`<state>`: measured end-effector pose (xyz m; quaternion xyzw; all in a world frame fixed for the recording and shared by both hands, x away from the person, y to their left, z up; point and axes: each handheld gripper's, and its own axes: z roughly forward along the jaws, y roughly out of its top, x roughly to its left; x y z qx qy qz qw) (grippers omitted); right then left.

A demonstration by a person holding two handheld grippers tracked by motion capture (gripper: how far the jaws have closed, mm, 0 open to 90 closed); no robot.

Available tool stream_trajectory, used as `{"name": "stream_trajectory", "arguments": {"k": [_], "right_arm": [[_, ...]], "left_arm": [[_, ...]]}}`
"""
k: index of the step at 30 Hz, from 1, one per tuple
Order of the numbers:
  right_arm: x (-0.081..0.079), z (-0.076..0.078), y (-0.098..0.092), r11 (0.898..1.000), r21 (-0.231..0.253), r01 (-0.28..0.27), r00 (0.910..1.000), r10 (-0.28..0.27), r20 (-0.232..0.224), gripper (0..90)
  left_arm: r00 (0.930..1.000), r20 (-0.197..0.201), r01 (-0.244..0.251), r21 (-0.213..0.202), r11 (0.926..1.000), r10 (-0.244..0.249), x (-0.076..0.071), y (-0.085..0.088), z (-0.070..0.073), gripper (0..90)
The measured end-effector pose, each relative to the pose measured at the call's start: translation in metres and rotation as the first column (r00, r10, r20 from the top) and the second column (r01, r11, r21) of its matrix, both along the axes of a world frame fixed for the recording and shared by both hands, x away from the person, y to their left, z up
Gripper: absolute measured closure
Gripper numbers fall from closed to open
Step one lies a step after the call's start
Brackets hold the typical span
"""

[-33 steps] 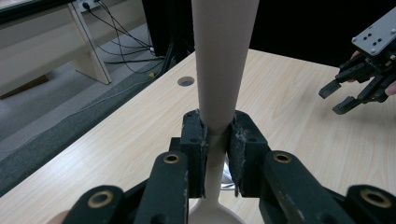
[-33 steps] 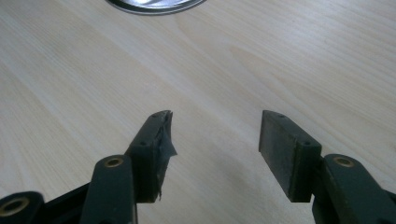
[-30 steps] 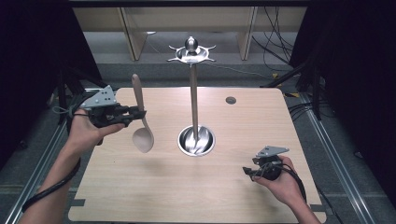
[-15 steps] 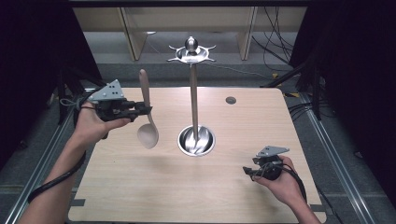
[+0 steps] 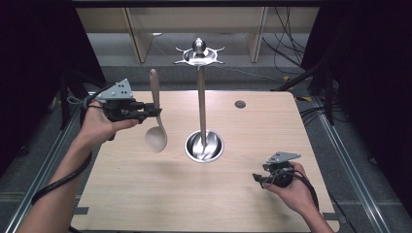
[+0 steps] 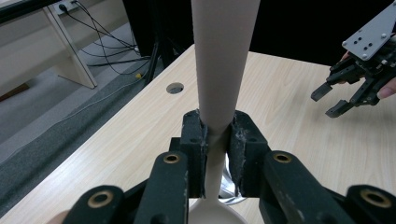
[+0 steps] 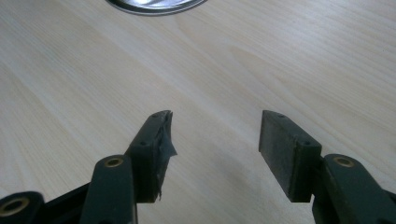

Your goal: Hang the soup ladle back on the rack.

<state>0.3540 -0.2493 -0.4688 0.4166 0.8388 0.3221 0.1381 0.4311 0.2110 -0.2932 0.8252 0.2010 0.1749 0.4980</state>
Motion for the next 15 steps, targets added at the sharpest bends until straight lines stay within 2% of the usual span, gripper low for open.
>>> {"name": "stream_trajectory", "arguments": {"k": [5,11,15], "right_arm": [[0.0000,0.0001,0.0000,1.000,0.000,0.000,1.0000,0.000,-0.001,44.6],[-0.0011,0.0011,0.0007,1.000,0.015,0.015,0.9995,-0.014,-0.029,44.6],[-0.0010,0.0011,0.0005,1.000,0.015,0.013,0.9996,-0.012,-0.025,44.6]], "left_arm": [[1.0000,-0.003,0.001,0.006,1.0000,-0.001,0.0034,-0.0023,0.0021,76.6],[0.9999,-0.005,0.014,0.005,0.9999,-0.014,0.0059,-0.0062,0.0042,76.6],[0.9998,-0.008,0.018,0.002,0.9998,-0.018,0.0074,-0.0077,0.0054,76.5]]}}
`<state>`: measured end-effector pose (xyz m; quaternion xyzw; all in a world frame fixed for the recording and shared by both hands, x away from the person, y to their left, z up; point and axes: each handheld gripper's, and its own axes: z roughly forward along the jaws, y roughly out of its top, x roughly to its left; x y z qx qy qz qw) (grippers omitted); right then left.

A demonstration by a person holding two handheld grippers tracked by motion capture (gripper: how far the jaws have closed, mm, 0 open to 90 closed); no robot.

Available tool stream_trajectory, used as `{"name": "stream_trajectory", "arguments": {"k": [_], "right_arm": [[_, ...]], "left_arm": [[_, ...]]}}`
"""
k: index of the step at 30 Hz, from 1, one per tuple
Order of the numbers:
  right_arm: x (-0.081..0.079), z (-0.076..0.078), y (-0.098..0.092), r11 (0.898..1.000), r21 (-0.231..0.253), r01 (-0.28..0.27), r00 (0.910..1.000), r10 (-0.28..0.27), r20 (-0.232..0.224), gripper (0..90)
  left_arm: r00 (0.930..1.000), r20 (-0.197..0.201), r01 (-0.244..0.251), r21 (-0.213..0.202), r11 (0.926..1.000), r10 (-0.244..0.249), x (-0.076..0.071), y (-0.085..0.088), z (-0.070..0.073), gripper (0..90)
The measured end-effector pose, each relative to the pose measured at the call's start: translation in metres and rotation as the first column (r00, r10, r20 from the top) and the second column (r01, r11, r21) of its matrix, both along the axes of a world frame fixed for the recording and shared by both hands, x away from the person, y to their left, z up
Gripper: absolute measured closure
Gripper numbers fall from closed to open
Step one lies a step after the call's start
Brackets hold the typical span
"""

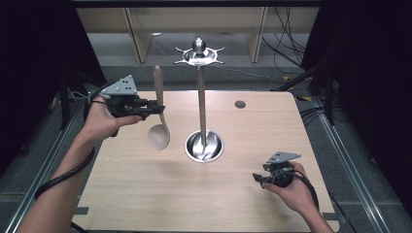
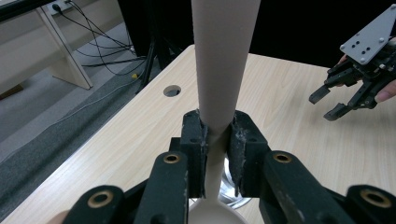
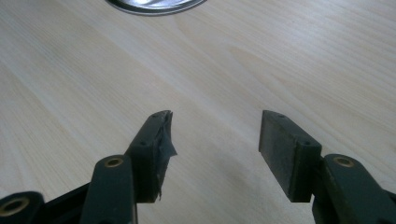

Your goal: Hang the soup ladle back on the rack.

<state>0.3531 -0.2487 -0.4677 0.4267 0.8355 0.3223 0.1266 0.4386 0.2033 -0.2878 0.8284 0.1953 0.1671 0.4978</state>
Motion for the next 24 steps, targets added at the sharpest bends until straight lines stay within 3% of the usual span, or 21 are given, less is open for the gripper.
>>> {"name": "stream_trajectory", "arguments": {"k": [19,24], "right_arm": [[0.000,0.000,0.000,1.000,0.000,0.000,1.0000,0.000,0.001,44.6],[0.001,-0.002,0.000,1.000,0.000,-0.009,0.9998,0.009,0.020,44.6]], "left_arm": [[0.9992,-0.012,0.039,0.012,0.9992,-0.039,0.016,-0.004,0.002,76.5],[0.9989,-0.018,0.044,-0.001,0.9990,-0.044,0.023,-0.005,0.003,76.5]]}}
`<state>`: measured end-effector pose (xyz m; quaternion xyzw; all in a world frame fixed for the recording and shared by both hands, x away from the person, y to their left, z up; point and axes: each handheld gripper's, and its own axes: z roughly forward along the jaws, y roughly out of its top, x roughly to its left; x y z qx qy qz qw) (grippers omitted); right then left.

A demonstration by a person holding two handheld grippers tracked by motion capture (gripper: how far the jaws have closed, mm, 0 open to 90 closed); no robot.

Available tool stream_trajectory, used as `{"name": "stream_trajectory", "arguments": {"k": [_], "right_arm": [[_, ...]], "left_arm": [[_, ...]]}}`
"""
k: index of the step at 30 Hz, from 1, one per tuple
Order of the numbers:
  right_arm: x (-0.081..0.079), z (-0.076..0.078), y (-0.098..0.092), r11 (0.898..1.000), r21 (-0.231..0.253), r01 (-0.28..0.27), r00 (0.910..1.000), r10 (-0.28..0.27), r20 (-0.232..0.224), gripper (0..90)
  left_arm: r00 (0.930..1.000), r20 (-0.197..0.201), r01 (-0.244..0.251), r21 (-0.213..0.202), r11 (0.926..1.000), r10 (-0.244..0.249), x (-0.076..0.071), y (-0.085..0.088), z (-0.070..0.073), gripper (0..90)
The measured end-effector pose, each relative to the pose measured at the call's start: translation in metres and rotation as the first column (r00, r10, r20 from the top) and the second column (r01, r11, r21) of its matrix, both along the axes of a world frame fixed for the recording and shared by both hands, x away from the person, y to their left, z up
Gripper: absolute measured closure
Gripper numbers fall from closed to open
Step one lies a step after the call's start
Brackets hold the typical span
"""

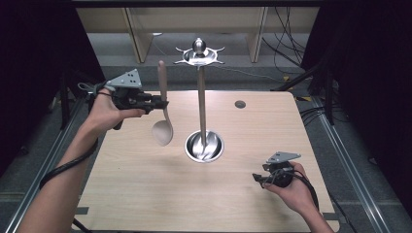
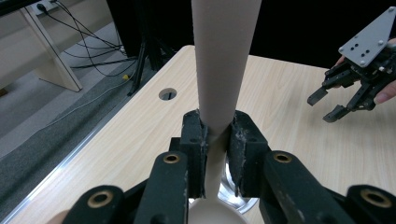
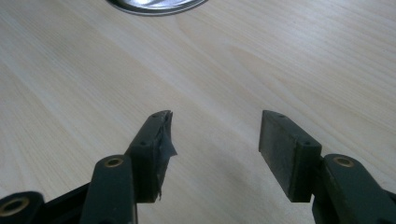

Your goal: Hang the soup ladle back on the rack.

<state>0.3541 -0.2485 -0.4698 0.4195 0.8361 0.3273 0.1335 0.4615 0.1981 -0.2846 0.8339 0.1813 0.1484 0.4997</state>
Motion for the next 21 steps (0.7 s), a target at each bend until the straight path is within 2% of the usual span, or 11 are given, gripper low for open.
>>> {"name": "stream_trajectory", "arguments": {"k": [21], "right_arm": [[0.0007,-0.0004,-0.0002,1.000,0.003,-0.004,1.0000,0.004,0.003,44.6]], "left_arm": [[0.9997,-0.014,0.022,-0.003,0.9998,-0.022,0.0091,-0.0080,0.0024,76.5]]}}
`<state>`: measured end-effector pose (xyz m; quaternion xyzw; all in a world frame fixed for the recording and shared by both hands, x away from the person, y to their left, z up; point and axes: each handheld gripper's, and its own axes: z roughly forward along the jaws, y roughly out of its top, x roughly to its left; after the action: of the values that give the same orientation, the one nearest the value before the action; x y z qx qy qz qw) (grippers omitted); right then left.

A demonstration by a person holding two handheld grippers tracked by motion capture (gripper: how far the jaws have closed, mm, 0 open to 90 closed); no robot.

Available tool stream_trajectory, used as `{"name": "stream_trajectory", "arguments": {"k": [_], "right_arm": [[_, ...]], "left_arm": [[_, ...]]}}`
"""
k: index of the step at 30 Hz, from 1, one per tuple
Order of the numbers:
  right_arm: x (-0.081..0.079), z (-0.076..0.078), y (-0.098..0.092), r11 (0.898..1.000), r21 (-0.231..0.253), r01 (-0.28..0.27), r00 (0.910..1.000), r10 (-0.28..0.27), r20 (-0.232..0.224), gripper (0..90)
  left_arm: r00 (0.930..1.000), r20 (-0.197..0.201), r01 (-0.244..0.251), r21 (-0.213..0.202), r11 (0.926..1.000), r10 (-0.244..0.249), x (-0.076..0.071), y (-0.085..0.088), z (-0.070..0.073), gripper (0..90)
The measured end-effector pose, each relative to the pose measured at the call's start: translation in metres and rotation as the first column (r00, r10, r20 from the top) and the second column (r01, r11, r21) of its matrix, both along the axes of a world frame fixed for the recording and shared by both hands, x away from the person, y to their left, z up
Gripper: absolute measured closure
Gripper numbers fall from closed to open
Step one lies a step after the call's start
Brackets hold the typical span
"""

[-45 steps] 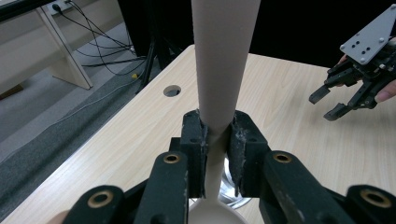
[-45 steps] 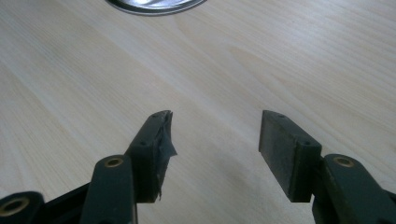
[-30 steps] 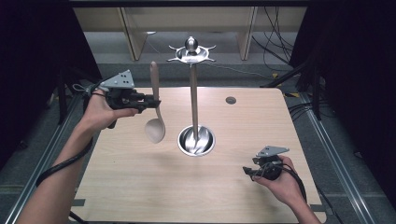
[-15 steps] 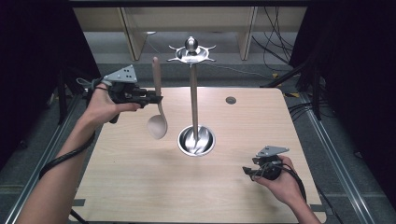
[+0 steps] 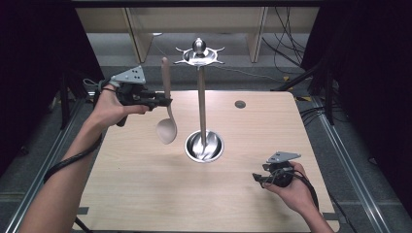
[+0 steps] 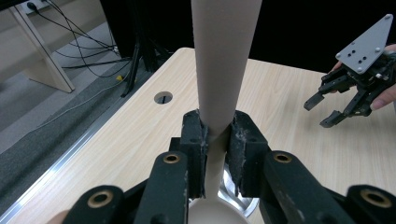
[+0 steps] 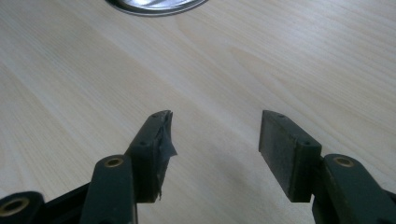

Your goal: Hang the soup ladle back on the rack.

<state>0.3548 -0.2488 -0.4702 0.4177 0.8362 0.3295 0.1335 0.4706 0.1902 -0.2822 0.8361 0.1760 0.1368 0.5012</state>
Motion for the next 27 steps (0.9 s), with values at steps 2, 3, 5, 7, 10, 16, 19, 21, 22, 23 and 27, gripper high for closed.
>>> {"name": "stream_trajectory", "arguments": {"k": [2,3,5,7,10,16,19,21,22,23,27], "right_arm": [[-0.0004,0.0002,0.0004,1.000,-0.001,0.000,1.0000,0.000,-0.002,44.6],[-0.0005,-0.0001,0.0006,1.000,-0.001,0.003,1.0000,-0.003,0.001,44.6],[-0.0006,-0.0002,0.0006,1.000,-0.001,0.003,1.0000,-0.003,-0.001,44.6],[-0.0009,-0.0001,0.0008,1.000,-0.001,0.006,1.0000,-0.006,-0.003,44.6],[-0.0003,0.0000,0.0003,1.000,-0.002,0.005,1.0000,-0.005,-0.003,44.6],[-0.0002,0.0001,0.0000,1.000,-0.002,0.003,1.0000,-0.003,-0.003,44.6],[-0.0003,0.0001,0.0002,1.000,-0.001,0.001,1.0000,-0.001,-0.002,44.7],[-0.0001,0.0001,-0.0001,1.000,-0.003,0.004,1.0000,-0.004,-0.003,44.7],[0.0000,0.0001,-0.0002,1.000,-0.003,0.004,1.0000,-0.004,-0.003,44.7],[-0.0001,0.0001,-0.0001,1.000,-0.002,0.005,1.0000,-0.005,-0.004,44.7],[-0.0001,0.0000,0.0000,1.000,-0.003,0.004,1.0000,-0.004,-0.004,44.7]], "left_arm": [[1.0000,-0.001,0.010,0.002,1.0000,-0.010,0.0002,-0.0013,0.0002,76.5],[0.9999,0.000,0.013,-0.004,0.9999,-0.013,0.0003,-0.0017,-0.0001,76.5],[0.9999,-0.003,0.016,-0.007,0.9998,-0.016,0.0004,-0.0021,-0.0001,76.5],[0.9996,-0.003,0.029,-0.003,0.9996,-0.029,0.0007,-0.0029,0.0002,76.5],[0.9994,-0.007,0.033,0.000,0.9995,-0.033,0.0010,-0.0040,0.0000,76.5],[0.9993,-0.005,0.036,-0.001,0.9994,-0.036,0.0015,-0.0052,0.0001,76.5],[0.9993,-0.006,0.038,0.003,0.9993,-0.038,0.0019,-0.0064,0.0012,76.5],[0.9992,-0.005,0.039,0.002,0.9992,-0.039,0.0023,-0.0066,0.0013,76.5],[0.9991,-0.005,0.042,0.006,0.9991,-0.042,0.0028,-0.0069,0.0018,76.5],[0.9991,-0.005,0.042,0.006,0.9991,-0.042,0.0029,-0.0072,0.0019,76.5],[0.9991,-0.009,0.042,0.007,0.9991,-0.042,0.0031,-0.0081,0.0023,76.5]]}}
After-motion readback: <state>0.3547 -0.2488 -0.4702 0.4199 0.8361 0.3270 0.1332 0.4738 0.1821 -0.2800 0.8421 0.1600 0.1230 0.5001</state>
